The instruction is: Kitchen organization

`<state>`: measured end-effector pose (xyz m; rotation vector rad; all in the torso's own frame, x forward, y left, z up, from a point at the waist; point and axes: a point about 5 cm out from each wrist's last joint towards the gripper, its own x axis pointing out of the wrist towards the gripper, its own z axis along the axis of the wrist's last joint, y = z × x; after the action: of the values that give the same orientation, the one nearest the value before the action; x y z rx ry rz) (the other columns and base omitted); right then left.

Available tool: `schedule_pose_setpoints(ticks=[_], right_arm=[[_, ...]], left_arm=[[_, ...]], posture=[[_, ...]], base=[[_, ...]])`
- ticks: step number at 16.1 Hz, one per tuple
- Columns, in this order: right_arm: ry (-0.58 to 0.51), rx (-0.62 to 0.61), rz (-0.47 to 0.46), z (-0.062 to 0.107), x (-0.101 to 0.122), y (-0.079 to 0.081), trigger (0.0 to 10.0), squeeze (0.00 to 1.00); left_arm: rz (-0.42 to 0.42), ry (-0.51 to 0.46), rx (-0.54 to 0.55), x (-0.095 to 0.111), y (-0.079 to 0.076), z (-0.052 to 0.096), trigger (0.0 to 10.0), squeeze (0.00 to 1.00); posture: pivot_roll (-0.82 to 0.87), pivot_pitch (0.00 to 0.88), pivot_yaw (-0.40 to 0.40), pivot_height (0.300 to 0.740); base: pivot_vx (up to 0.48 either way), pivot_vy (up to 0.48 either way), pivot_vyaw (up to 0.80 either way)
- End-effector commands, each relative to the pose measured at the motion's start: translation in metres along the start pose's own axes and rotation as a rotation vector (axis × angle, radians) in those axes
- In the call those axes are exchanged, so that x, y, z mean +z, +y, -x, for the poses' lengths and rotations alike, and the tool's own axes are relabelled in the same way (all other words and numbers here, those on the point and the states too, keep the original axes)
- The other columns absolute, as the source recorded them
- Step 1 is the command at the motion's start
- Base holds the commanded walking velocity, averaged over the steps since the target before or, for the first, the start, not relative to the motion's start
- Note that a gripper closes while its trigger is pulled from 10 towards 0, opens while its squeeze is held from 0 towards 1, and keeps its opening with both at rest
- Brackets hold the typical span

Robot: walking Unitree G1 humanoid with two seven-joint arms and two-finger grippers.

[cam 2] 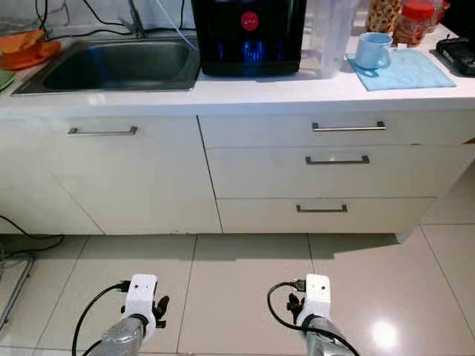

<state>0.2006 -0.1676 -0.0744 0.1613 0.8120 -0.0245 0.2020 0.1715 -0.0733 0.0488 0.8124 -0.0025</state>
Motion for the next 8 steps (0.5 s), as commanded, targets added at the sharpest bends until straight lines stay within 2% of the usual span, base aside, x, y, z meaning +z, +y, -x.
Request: schedule_pose_setpoints(ticks=[1, 8], right_arm=[[-0.010, 0.009, 0.001, -0.0007, 0.0024, 0.0019, 10.0, 0.00], [-0.011, 0.014, 0.003, -0.0011, 0.0031, 0.0033, 10.0, 0.00]], left_arm=[[0.006, -0.010, 0.000, 0.0019, 0.0014, -0.0002, 10.0, 0.00], [0.009, -0.011, 0.003, 0.0022, 0.0019, -0.0003, 10.0, 0.00]], posture=[[0.03, 0.000, 0.088, 0.740], [0.03, 0.000, 0.086, 0.740]], base=[[0.000, 0.000, 0.00], [0.000, 0.000, 0.00]])
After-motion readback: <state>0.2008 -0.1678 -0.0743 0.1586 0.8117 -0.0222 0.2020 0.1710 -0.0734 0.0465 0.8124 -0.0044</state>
